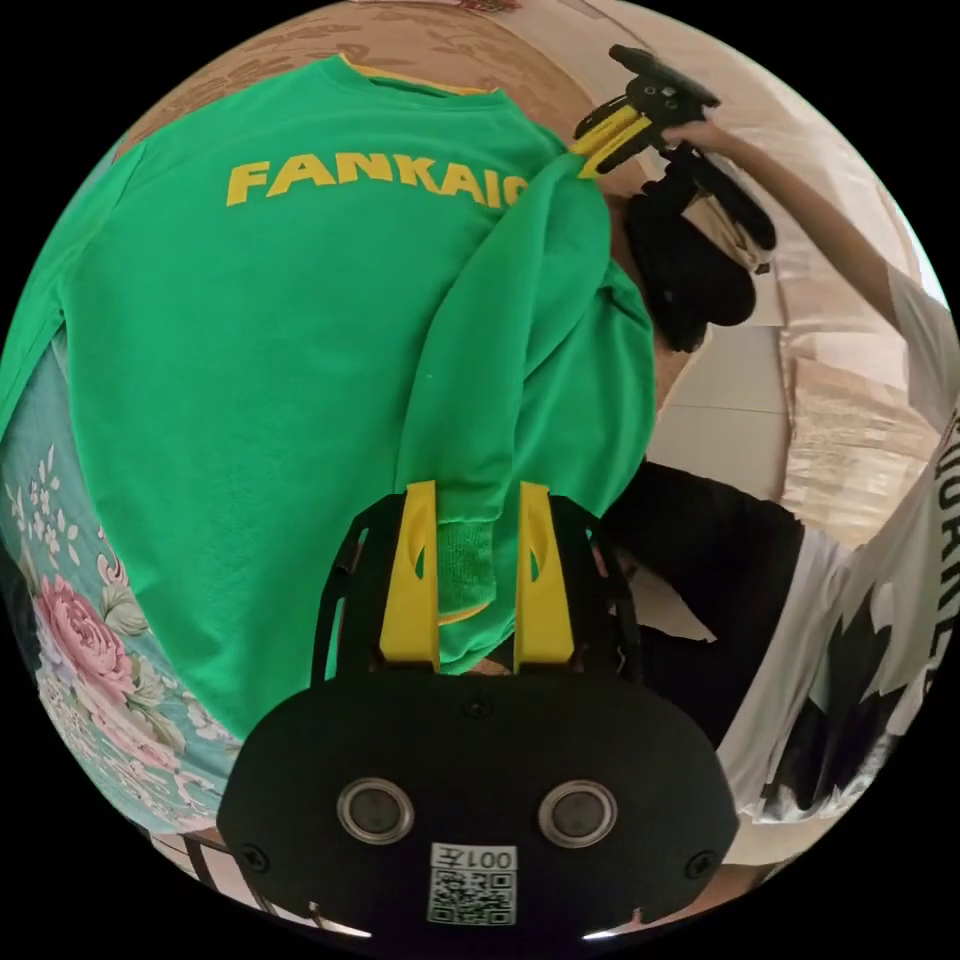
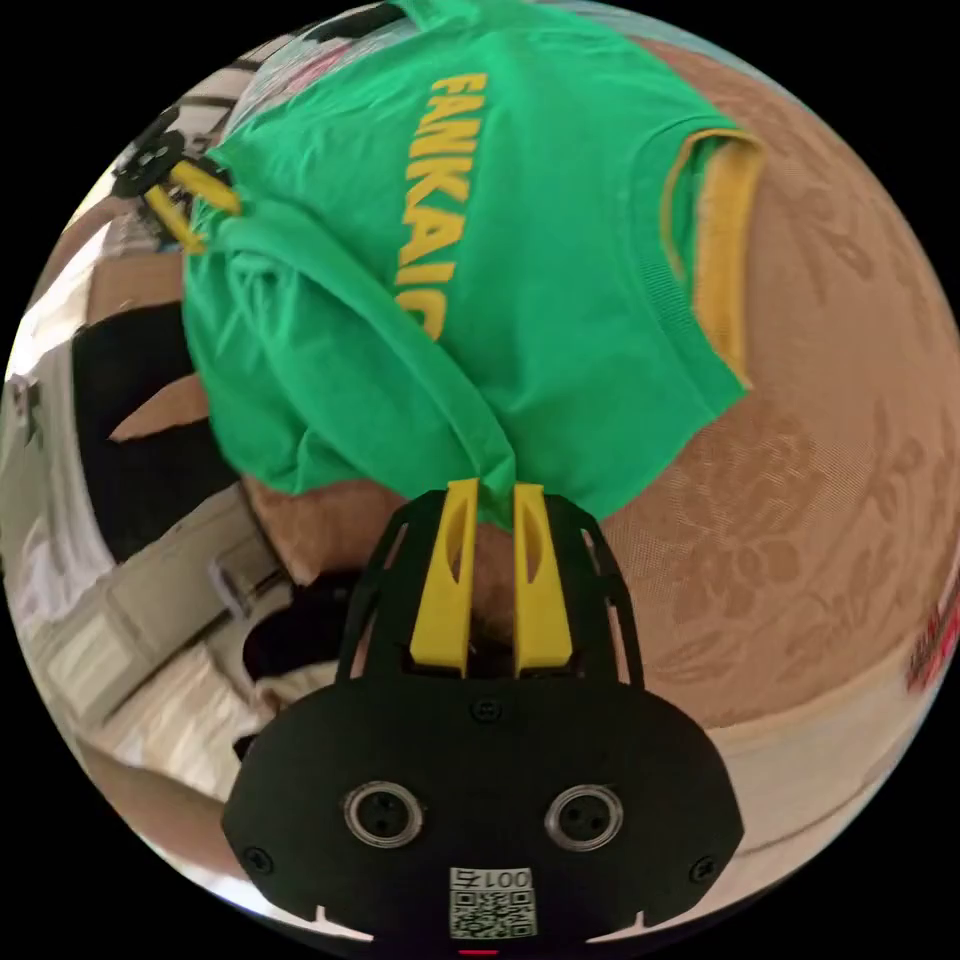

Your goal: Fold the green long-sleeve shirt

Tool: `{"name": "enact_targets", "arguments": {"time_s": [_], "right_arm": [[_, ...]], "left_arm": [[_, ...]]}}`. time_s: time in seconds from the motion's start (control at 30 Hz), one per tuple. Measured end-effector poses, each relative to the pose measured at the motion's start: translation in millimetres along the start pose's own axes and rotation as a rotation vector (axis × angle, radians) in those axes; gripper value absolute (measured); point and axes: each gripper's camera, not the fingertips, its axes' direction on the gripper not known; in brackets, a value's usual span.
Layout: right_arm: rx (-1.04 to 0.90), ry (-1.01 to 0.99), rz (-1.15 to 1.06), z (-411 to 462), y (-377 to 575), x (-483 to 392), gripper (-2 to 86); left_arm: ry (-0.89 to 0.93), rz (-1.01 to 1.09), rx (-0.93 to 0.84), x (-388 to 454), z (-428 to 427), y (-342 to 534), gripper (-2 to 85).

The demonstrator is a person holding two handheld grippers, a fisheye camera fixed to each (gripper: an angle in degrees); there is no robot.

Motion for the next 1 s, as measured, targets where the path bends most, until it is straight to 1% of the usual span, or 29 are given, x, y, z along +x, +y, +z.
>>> {"name": "enact_targets", "arguments": {"time_s": [0.07, 0.23, 0.27, 0.4, 0.47, 0.57, 0.67, 0.77, 0.83, 0.93, 0.97, 1.0], "right_arm": [[-0.091, -0.04, -0.056, -16, 2, 19, 2.6], [-0.121, -0.101, -0.121, -81, 14, 71, 1.5], [-0.131, -0.114, -0.121, -93, 14, 87, 1.4], [-0.211, -0.161, -0.119, -115, 6, 131, 0.9], [-0.176, -0.132, -0.112, -128, 4, 145, 0.8], [-0.14, -0.177, -0.091, -147, 8, 167, 0.7], [-0.134, -0.228, -0.06, -149, 12, 185, 0.6], [-0.096, -0.255, -0.027, -146, 20, 191, 0.6], [-0.055, -0.275, 0.003, -149, 26, 193, 0.6], [0.012, -0.279, 0.059, -158, 41, 192, 0.6], [0.013, -0.225, 0.079, -161, 45, 188, 0.7], [-0.042, -0.113, 0.115, -159, 49, 184, 0.8]], "left_arm": [[-0.031, -0.025, 0.019, 2, -2, 0, 4.5], [0.061, -0.002, 0.024, -3, -21, -3, 1.2], [0.098, 0.01, 0.017, -6, -25, -6, 0.7], [0.122, 0.037, -0.056, -18, -32, -21, 0.0], [0.128, 0.04, -0.119, -23, -34, -33, 0.0], [0.154, 0.056, -0.196, -24, -35, -43, 0.4], [0.223, 0.058, -0.251, -24, -32, -46, 0.8], [0.265, 0.034, -0.261, -29, -34, -38, 1.0], [0.226, -0.005, -0.273, -33, -39, -27, 0.8], [0.094, -0.09, -0.297, -38, -51, 0, 1.0], [0.05, -0.104, -0.271, -33, -59, 9, 1.4], [0.023, -0.105, -0.245, -28, -63, 13, 1.7]]}}
